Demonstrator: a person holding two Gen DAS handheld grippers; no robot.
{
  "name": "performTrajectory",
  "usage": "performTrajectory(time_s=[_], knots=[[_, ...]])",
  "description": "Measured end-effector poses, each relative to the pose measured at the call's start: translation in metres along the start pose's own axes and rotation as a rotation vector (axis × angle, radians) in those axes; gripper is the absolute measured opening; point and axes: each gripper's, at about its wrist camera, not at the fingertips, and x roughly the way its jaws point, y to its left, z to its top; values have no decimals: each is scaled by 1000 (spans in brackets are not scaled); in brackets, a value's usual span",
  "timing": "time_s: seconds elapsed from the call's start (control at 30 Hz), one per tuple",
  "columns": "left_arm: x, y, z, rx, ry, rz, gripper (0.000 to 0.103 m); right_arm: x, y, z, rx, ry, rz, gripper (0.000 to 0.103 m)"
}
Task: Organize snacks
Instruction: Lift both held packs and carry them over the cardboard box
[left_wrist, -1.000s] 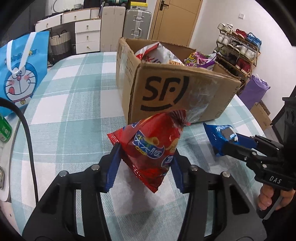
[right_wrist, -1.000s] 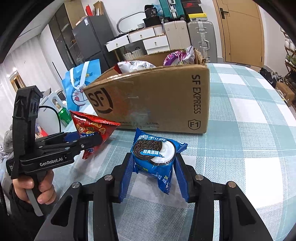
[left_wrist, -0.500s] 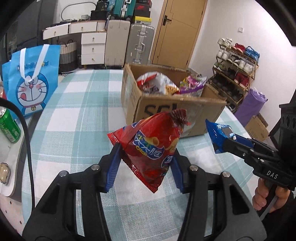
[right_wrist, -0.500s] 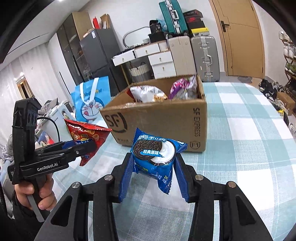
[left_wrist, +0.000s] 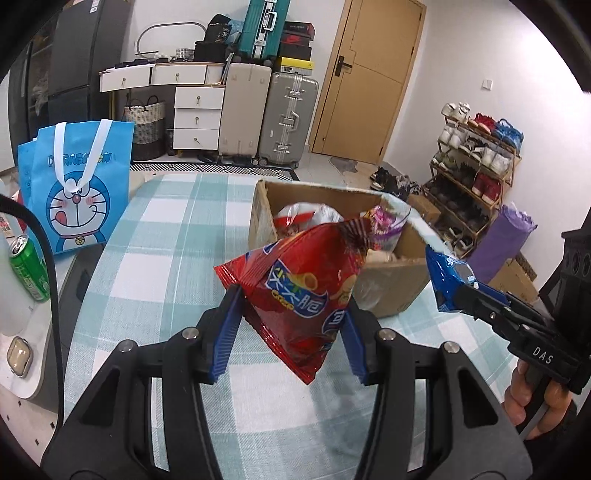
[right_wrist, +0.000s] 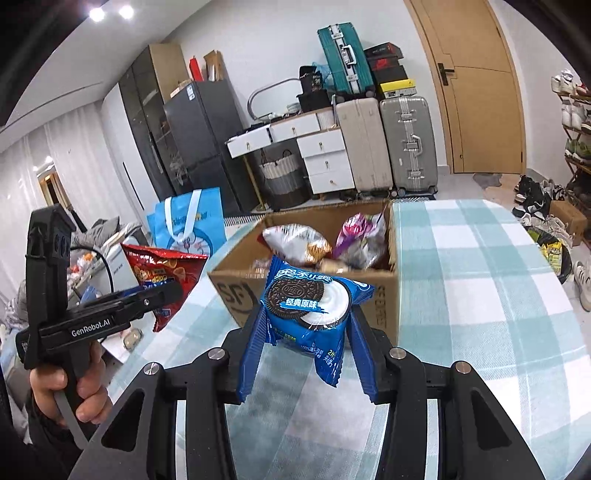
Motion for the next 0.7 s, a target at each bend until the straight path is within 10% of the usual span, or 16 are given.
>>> performTrajectory(time_s=[0.7], knots=[[4, -35, 46, 43, -16, 9, 48, -23, 16, 75, -80, -40, 2, 45]])
